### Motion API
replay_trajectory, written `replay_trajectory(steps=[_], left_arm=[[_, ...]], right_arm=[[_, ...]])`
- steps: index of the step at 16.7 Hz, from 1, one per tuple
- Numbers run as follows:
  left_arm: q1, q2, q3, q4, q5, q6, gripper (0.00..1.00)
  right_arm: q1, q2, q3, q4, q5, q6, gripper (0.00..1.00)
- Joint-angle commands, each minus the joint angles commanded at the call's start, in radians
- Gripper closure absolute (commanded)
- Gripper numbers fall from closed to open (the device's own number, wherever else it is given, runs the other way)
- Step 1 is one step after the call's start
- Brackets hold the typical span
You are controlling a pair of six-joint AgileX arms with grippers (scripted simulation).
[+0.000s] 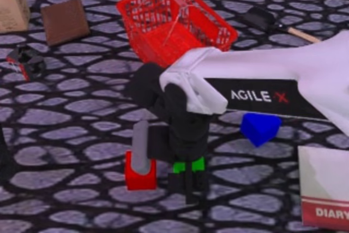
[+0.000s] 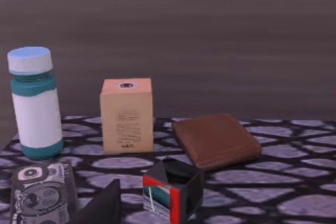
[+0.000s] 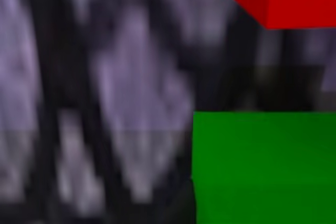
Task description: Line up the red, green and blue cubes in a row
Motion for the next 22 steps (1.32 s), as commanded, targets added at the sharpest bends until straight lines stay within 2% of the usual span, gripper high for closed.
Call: replay_trajectory(steps=[4, 5, 15, 22], left_arm=[[0.0, 0.0, 0.0, 0.0, 0.0, 0.0, 0.0], [0.0, 0.0, 0.0, 0.0, 0.0, 0.0, 0.0], [0.0, 0.0, 0.0, 0.0, 0.0, 0.0, 0.0], [0.0, 0.0, 0.0, 0.0, 0.0, 0.0, 0.0]], right_arm=[[0.0, 0.0, 0.0, 0.0, 0.0, 0.0, 0.02], [0.0, 0.0, 0.0, 0.0, 0.0, 0.0, 0.0], [0.0, -0.005, 0.015, -0.017, 0.0, -0.001, 0.0], [0.008, -0.075, 0.158, -0.235, -0.001, -0.002, 0.0]])
